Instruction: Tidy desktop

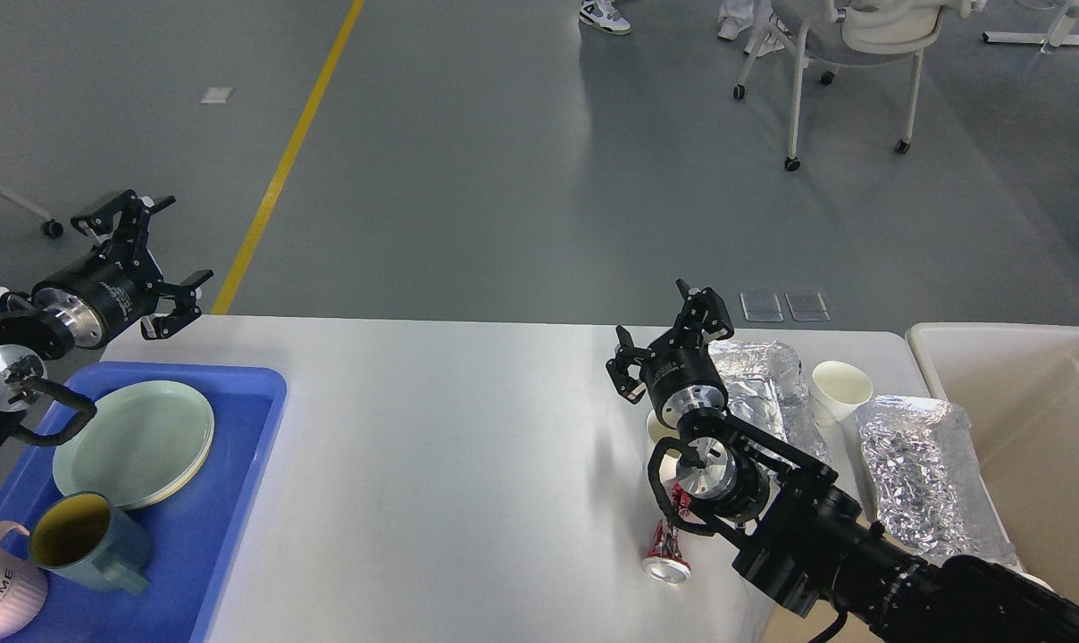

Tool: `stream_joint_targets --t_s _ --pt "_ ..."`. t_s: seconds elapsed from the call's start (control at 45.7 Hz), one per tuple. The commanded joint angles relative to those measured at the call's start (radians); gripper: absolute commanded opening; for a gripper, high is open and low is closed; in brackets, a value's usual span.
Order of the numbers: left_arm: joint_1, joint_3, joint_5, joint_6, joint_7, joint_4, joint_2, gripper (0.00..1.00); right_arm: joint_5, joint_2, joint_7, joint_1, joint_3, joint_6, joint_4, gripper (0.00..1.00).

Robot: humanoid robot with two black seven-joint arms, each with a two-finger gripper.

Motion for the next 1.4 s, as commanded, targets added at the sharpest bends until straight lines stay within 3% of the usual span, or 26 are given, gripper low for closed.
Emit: stream_joint_targets --t_s 0.0,0.131,0.503,0.679,0.897,1.116,1.27,1.379 --pt "0.058 -0.339 -0.004 -0.001 0.000 0.019 -0.121 0.97 0.000 0.000 0.000 0.000 0.000 0.000 0.000 1.00" --pt "0.065 -0.469 -0.002 -0.004 0.000 0.025 -0.163 0.97 0.000 0.000 0.000 0.000 0.000 0.000 0.000 1.00" --pt "0.071 -0.482 -0.004 -0.013 -0.015 0.031 -0.196 0.97 0.000 0.000 0.000 0.000 0.000 0.000 0.000 1.00" --pt "0.087 -0.466 -0.001 -0.018 -0.063 0.033 -0.212 0.97 0.000 0.000 0.000 0.000 0.000 0.000 0.000 1.00" --pt "0.185 -0.437 0.047 -0.097 -0.075 0.033 -0.250 0.97 0.000 0.000 0.000 0.000 0.000 0.000 0.000 1.00" --pt "0.208 -0.445 0.090 -0.119 -0.192 0.033 -0.281 0.97 0.000 0.000 0.000 0.000 -0.001 0.000 0.000 1.00" --pt "0.229 -0.457 0.082 -0.126 -0.244 0.047 -0.324 0.98 0.000 0.000 0.000 0.000 0.000 0.000 0.000 1.00" --pt "0.228 -0.459 0.081 -0.145 -0.252 0.065 -0.333 0.98 0.000 0.000 0.000 0.000 0.000 0.000 0.000 1.00"
